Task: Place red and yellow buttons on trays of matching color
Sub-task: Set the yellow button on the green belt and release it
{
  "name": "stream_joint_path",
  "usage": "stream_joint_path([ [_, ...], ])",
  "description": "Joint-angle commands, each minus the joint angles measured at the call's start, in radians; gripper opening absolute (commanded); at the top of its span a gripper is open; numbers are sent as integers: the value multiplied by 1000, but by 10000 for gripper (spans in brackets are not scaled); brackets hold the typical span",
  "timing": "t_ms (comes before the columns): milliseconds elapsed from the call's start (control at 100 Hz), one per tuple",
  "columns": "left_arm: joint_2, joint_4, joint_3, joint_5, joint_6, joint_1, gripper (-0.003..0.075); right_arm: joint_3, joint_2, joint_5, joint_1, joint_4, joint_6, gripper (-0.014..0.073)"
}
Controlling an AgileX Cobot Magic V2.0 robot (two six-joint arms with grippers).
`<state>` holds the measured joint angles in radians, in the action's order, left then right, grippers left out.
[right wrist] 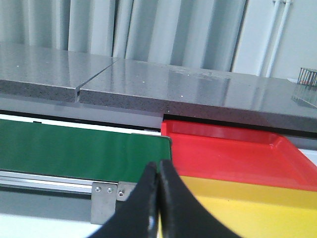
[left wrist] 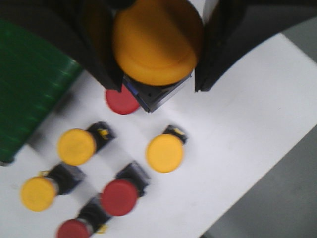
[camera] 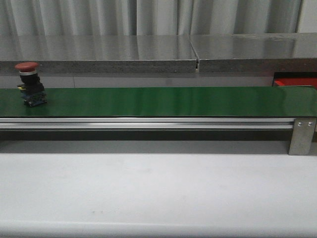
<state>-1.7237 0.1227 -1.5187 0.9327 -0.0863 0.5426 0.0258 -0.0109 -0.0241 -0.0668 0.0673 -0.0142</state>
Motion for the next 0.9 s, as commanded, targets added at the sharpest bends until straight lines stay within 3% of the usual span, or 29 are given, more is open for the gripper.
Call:
stream_joint_path([
  [0,50,28,-55,-20,39,-63,-20,-22,-14,-81,-6,9,3,-68],
  [370,-103,28,-230,48,45,-242,-20,-22,-14,-81,-6,9,3,-68],
  [890,-252,48,-290,109,45,-278,-19,-22,-14,-81,-6,9,3,-68],
])
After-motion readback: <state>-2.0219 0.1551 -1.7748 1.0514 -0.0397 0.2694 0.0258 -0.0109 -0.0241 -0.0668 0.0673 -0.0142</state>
